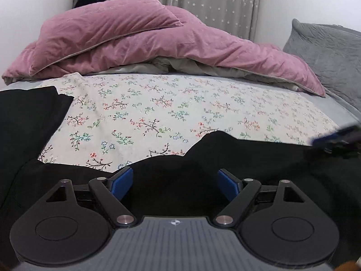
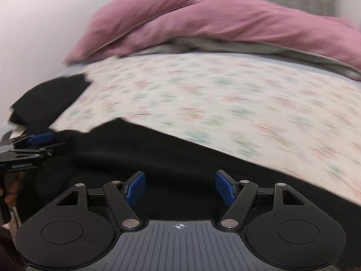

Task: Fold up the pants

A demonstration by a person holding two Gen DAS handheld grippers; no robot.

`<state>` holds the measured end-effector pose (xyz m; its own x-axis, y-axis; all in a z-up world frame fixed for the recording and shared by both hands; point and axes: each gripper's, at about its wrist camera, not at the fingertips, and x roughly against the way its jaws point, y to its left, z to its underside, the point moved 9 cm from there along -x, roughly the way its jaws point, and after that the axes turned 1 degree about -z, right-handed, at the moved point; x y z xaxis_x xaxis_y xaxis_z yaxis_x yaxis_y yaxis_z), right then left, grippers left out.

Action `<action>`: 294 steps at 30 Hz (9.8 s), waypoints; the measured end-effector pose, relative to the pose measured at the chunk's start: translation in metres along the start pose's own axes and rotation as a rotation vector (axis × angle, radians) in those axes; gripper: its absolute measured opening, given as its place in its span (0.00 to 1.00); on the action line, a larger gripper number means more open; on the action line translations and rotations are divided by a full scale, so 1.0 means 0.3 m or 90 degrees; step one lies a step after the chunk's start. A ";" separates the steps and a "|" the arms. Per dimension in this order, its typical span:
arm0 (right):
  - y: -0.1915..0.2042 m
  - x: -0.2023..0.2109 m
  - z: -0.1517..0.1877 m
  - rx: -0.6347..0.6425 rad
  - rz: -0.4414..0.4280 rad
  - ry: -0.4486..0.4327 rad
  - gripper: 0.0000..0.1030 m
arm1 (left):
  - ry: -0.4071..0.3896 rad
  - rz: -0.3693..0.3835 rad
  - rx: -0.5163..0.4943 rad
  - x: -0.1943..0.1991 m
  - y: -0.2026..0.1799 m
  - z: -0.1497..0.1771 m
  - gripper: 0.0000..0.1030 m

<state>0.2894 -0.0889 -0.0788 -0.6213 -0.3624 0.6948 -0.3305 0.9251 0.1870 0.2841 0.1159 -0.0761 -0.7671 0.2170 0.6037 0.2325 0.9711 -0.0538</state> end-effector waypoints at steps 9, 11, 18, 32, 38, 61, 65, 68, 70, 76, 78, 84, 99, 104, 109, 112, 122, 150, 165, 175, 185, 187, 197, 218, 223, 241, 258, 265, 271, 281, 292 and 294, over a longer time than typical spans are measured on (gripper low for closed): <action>0.161 -0.296 -0.183 0.086 -0.136 0.049 0.52 | 0.095 -0.024 0.040 -0.093 0.101 0.080 0.91; 0.178 -0.342 -0.206 0.099 -0.151 0.066 0.49 | 0.095 -0.024 0.040 -0.085 0.098 0.074 0.91; 0.214 -0.427 -0.210 0.066 -0.228 0.110 0.16 | 0.094 -0.020 0.034 -0.083 0.104 0.076 0.91; 0.277 -0.501 -0.224 0.145 -0.062 -0.006 0.01 | 0.045 -0.046 0.092 0.001 0.251 0.036 0.91; 0.287 -0.461 -0.202 0.160 -0.037 -0.014 0.02 | -0.028 -0.239 0.174 0.147 0.544 0.017 0.90; 0.315 -0.422 -0.194 0.151 0.049 -0.104 0.01 | -0.004 -0.402 0.362 0.287 0.804 0.162 0.26; 0.316 -0.444 -0.174 0.146 0.050 -0.088 0.02 | -0.004 -0.242 0.464 0.303 0.808 0.174 0.46; 0.310 -0.436 -0.174 0.131 0.041 -0.085 0.02 | -0.010 -0.218 0.474 0.364 0.797 0.170 0.70; 0.309 -0.432 -0.170 0.128 0.039 -0.082 0.02 | -0.007 -0.189 0.486 0.403 0.783 0.183 0.73; 0.310 -0.443 -0.166 0.119 0.043 -0.077 0.03 | 0.032 -0.131 0.560 0.399 0.783 0.276 0.72; 0.314 -0.447 -0.162 0.121 0.050 -0.077 0.03 | 0.024 -0.125 0.555 0.403 0.780 0.278 0.72; 0.317 -0.450 -0.162 0.112 0.063 -0.073 0.03 | 0.038 -0.120 0.540 0.400 0.761 0.273 0.64; 0.321 -0.451 -0.157 0.139 0.121 -0.082 0.01 | 0.091 -0.325 0.371 0.416 0.732 0.307 0.50; 0.337 -0.435 -0.153 0.167 0.128 -0.077 0.02 | -0.004 -0.381 0.306 0.481 0.745 0.194 0.62; 0.316 -0.419 -0.151 0.151 0.112 -0.075 0.02 | -0.006 -0.275 0.295 0.357 0.743 0.088 0.71; 0.309 -0.418 -0.147 0.149 0.110 -0.070 0.02 | 0.054 -0.234 0.276 0.207 0.755 0.084 0.73; 0.309 -0.425 -0.136 0.160 0.099 -0.063 0.02 | 0.052 -0.110 0.286 0.047 0.751 0.075 0.27; 0.305 -0.208 0.005 0.145 0.125 -0.063 0.18 | -0.059 -0.209 0.208 0.168 0.523 0.052 0.78; -0.398 0.197 0.186 -0.088 0.322 -0.046 0.21 | -0.016 -0.118 0.082 0.042 0.232 0.074 0.77; -0.279 0.303 0.355 0.002 0.274 -0.018 0.22 | 0.056 0.013 -0.064 -0.042 -0.042 0.192 0.77; -0.400 0.546 0.582 -0.079 0.293 -0.022 0.29 | 0.088 0.078 -0.134 0.168 -0.157 0.371 0.81; -0.412 0.586 0.613 -0.097 0.301 -0.019 0.29 | 0.106 0.088 -0.121 0.187 -0.177 0.377 0.80; -0.479 0.717 0.734 -0.168 0.337 -0.042 0.37 | 0.099 0.141 -0.135 0.160 -0.406 0.399 0.80; -0.761 1.051 0.955 -0.518 0.311 -0.159 0.64 | 0.101 0.128 0.025 0.175 -0.569 0.298 1.00; -0.838 1.029 0.990 -0.645 0.286 -0.182 0.64 | 0.103 0.142 0.055 0.183 -0.577 0.303 1.00; -0.908 0.981 1.007 -0.765 0.332 -0.287 0.08 | 0.081 0.218 0.049 0.086 -0.618 0.258 1.00; -0.290 0.565 0.463 -0.189 0.262 -0.141 0.06 | 0.131 0.396 0.234 0.057 -0.573 0.259 0.88; -0.015 0.363 0.506 -0.063 0.180 -0.063 0.06 | 0.156 0.413 0.289 0.040 -0.566 0.270 0.80; 0.055 0.300 0.568 0.014 0.220 -0.033 0.14 | 0.162 0.417 0.308 0.030 -0.579 0.258 0.76; 0.111 0.277 0.539 0.119 0.260 -0.032 0.32 | 0.185 0.443 0.332 0.020 -0.598 0.266 0.70; 0.191 0.318 0.534 0.049 0.078 -0.030 0.19 | 0.222 0.507 0.393 0.004 -0.625 0.271 0.70; 0.200 0.314 0.554 0.046 0.055 -0.009 0.19 | 0.220 0.504 0.391 0.005 -0.627 0.272 0.70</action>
<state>0.0930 -0.0863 -0.1175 -0.6593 -0.2839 0.6962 -0.3257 0.9424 0.0759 0.1904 -0.0585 -0.1301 -0.2953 0.8633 0.4092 0.1760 0.4701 -0.8649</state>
